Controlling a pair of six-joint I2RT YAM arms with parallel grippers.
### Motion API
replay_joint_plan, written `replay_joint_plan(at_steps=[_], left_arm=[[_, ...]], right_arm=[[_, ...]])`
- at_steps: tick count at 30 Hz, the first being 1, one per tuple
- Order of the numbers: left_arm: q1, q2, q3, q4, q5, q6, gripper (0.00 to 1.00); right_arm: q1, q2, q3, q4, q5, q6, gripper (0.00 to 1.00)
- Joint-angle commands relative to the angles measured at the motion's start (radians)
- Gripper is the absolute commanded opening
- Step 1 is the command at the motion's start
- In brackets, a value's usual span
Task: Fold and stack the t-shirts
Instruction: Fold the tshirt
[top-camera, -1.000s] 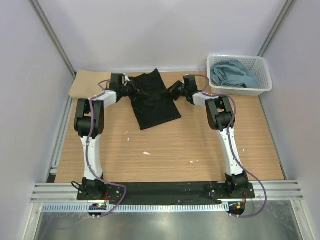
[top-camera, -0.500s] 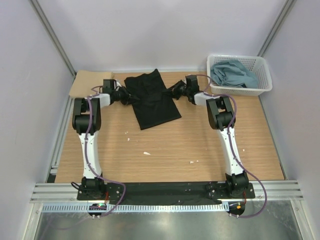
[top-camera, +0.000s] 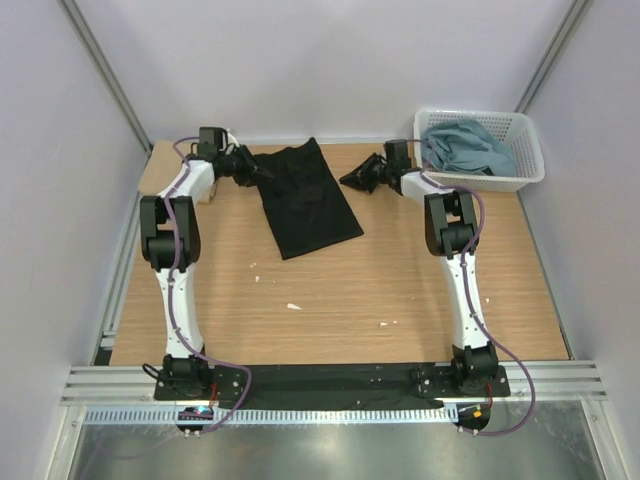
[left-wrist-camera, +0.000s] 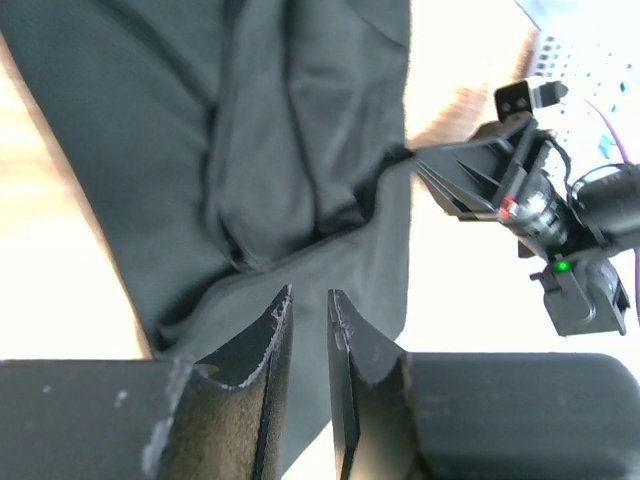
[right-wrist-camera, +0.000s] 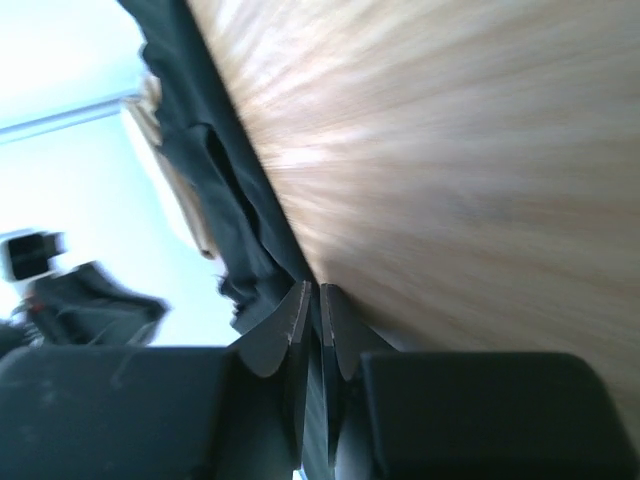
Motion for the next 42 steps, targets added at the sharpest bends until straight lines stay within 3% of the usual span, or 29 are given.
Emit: replay_joint_plan(at_steps=[1,3,6,10,16,24,33,42], left_arm=[[-0.015,-0.141,-0.027,-0.101,0.007,0.021,0.21],[-0.040,-0.181,-0.082,-0.082,0.026,0.000,0.20],[-0.089,-0.252,-0.279,0.009,0.071,-0.054,0.16],[-0.136,-0.328,-0.533,0.332,0.139,-0.241,0.10],[-0.156,-0.344,-0.737,0.538,0.177,-0.331,0.08],[-0.154,-0.355,-0.846,0.544,0.166,-0.302,0.06],[-0.153,-0.388,-1.007,0.558,0.134,-0.275,0.05],[-0.145,-0.375,-1.038,0.503,0.091,-0.244,0.03]], right_arm=[[-0.010,-0.135,0.065,-0.245,0.011,-0.190,0.15],[-0.003,-0.195,0.025,-0.282,0.012,-0.257,0.16],[0.022,-0.284,-0.070,-0.302,0.008,-0.300,0.17],[0.050,-0.410,-0.263,-0.241,-0.006,-0.328,0.19],[0.135,-0.502,-0.599,0.228,-0.123,-0.074,0.18],[0.224,-0.458,-0.695,0.360,-0.147,-0.004,0.16],[0.221,-0.421,-0.777,0.435,-0.169,0.005,0.15],[0.154,-0.418,-0.899,0.547,-0.198,0.023,0.14]])
